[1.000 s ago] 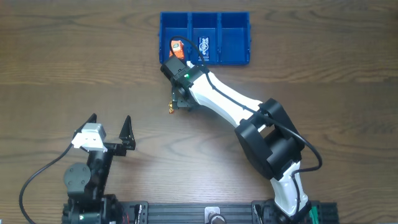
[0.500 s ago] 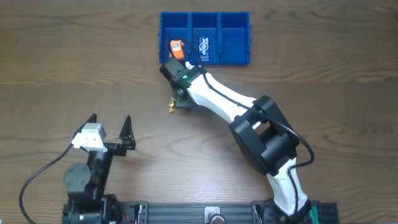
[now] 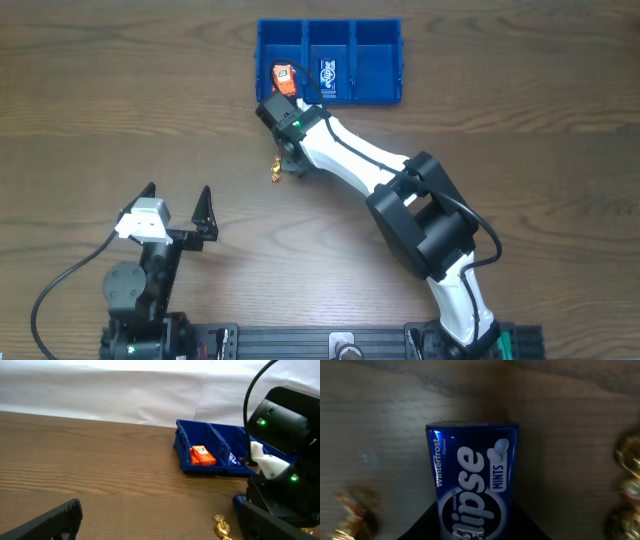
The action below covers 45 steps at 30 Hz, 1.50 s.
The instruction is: Sort Candies Into Trays
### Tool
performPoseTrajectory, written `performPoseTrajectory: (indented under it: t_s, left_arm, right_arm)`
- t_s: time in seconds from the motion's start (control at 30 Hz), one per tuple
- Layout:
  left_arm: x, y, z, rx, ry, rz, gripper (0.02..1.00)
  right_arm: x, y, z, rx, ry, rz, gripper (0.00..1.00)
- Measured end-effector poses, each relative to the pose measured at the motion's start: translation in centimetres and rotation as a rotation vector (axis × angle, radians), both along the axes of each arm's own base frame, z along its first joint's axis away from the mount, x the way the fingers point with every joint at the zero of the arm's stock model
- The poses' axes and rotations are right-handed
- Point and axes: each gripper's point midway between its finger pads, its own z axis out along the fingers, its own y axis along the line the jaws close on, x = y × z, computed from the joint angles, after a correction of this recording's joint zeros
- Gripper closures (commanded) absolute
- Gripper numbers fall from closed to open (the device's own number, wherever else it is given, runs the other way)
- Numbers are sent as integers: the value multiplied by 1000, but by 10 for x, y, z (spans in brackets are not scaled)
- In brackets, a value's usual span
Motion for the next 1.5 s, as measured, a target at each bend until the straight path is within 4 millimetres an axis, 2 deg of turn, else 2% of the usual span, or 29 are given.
performPoseTrajectory:
  t_s: [0.07,0.1,0.17,0.2,0.23,0.3,0.4,0.43,0.5,0.53,0.63,0.7,0.73,0.77,0.83,1.0,1.03,1.13,1.17,1.3,1.37,1.4,1.43,1.5]
  left_arm:
    - [0,0,0,0,0,0,20]
    - [0,0,0,0,0,0,23]
    - [0,0,0,0,0,0,20]
    - [0,0,0,0,0,0,20]
    - [0,0,0,0,0,0,23]
    - [0,0,0,0,0,0,20]
    - [0,0,0,0,0,0,20]
    - [0,0,0,0,0,0,20]
    - [0,0,0,0,0,0,20]
    - [0,0,0,0,0,0,20]
    - [0,0,0,0,0,0,20]
    - [0,0,0,0,0,0,23]
    - [0,0,0,0,0,0,20]
    - [0,0,0,0,0,0,20]
    - [0,0,0,0,0,0,20]
    - [0,0,0,0,0,0,23]
    - [0,0,0,0,0,0,20]
    - [0,0,0,0,0,0,20]
    - [0,0,0,0,0,0,20]
    - [0,0,0,0,0,0,20]
    - [0,0,0,0,0,0,20]
    - [0,0,0,0,0,0,23]
    - [0,0,0,0,0,0,20]
    - [0,0,0,0,0,0,20]
  right_arm:
    - [-4,-9,8,-31,3,-3,814]
    - [-6,-15,20,-51,-6,-5,814]
    - [-6,-25,58,-65,-59,-2,814]
    - [3,-26,91,-56,-123,4,814]
    - [11,-27,115,-47,-167,7,814]
    - [48,-26,182,7,-330,4,812]
    - [99,-39,243,57,-528,-9,812]
    - [112,-43,253,66,-576,-9,812]
    - [137,-48,254,68,-629,-6,816]
    - [147,-47,246,70,-632,0,816]
    - [169,-43,193,54,-565,26,816]
    - [174,-40,157,34,-507,41,816]
    - [174,-39,150,30,-493,46,816]
    - [175,-37,125,15,-449,58,816]
    - [174,-36,115,11,-430,62,816]
    - [175,-37,114,12,-428,62,787]
    - [175,-37,114,12,-428,62,667]
    - [174,-37,113,11,-422,64,211]
    - [174,-37,113,11,-422,66,1]
    - [172,-36,112,13,-415,74,1]
    - [163,-42,111,-8,-361,78,1]
    - [160,-46,117,-17,-339,78,1]
    - [159,-48,129,-20,-331,75,1]
    - [160,-49,181,0,-379,68,1]
